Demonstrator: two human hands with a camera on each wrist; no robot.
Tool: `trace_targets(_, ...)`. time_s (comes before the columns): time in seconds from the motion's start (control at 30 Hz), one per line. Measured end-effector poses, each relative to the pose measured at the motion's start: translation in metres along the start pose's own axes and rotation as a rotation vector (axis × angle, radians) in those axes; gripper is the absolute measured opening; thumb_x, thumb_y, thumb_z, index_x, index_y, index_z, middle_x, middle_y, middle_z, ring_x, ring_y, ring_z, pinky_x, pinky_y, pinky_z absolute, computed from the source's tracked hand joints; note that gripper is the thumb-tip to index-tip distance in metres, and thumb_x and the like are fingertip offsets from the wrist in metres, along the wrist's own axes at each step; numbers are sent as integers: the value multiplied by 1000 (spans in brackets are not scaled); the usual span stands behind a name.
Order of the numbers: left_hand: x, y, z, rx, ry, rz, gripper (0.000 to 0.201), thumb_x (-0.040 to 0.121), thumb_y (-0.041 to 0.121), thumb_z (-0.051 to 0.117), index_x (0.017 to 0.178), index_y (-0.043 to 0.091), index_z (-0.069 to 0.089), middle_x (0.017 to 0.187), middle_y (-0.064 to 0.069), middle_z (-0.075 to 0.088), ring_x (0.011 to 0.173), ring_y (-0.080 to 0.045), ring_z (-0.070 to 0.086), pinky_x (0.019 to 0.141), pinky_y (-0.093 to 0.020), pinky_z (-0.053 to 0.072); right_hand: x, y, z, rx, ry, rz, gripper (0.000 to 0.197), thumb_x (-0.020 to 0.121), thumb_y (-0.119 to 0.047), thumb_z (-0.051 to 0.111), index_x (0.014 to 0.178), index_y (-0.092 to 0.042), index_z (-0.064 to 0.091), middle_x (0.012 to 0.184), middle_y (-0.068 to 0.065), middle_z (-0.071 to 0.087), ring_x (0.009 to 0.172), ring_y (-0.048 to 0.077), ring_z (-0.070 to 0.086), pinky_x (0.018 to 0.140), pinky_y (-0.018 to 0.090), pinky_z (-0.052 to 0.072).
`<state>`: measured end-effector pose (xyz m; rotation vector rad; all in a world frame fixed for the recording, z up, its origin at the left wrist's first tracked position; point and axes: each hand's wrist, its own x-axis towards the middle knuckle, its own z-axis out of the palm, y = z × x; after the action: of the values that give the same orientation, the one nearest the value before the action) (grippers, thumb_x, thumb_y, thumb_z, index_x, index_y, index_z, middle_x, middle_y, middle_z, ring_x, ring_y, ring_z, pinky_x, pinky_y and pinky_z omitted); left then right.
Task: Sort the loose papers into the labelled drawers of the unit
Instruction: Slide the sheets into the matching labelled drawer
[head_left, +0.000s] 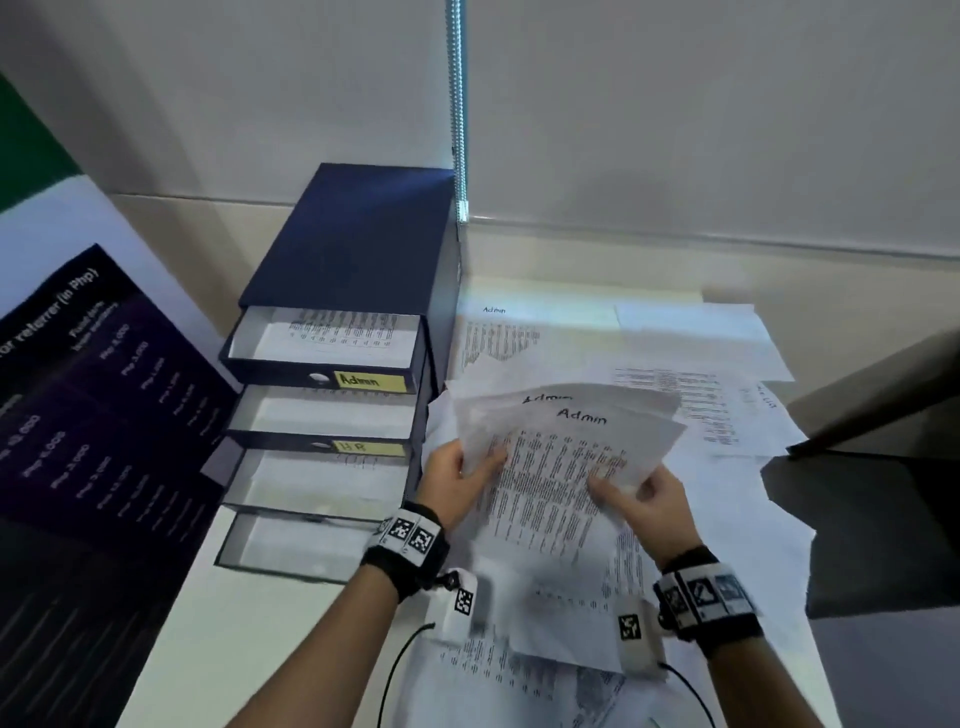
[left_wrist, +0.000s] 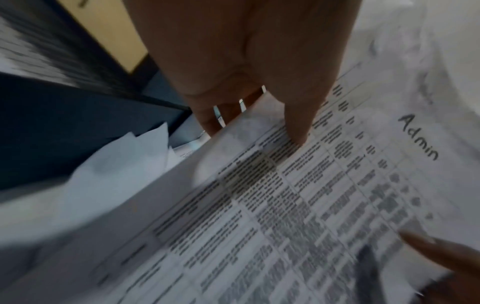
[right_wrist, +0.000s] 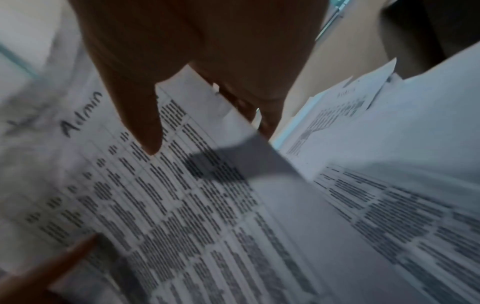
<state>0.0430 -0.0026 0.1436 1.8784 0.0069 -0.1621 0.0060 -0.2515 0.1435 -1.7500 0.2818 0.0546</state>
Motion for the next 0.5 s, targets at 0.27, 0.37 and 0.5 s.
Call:
trace_targets(0.27, -4, 28, -87, -235, 80, -28, 78, 84, 50, 70, 147, 26, 30, 116, -1, 73, 104, -14, 71, 85, -33, 57, 28, -94, 58, -130, 54, -330, 42, 93, -27, 65, 131, -15, 51, 110, -13, 64, 95, -7, 61, 77, 14, 51)
trace_targets(0.37, -19, 18, -130, -92, 4, -126, 69, 93, 41, 64, 150, 28, 27, 112, 2, 73, 100, -17, 71, 82, -31, 54, 50, -123, 97, -60, -2, -335, 66, 93, -25, 63, 147, -34, 26, 133, -5, 59, 118, 6, 59, 96, 23, 50)
trace_targets(0.5, -51, 16, -178, -235, 141, -126, 36, 103, 8, 50, 138, 13, 48, 122, -9, 70, 112, -27, 68, 95, -43, 54, 55, -147, 147, -176, -246, -178, 77, 96, -16, 59, 154, -36, 12, 158, 2, 31, 142, 29, 32, 115, 48, 31)
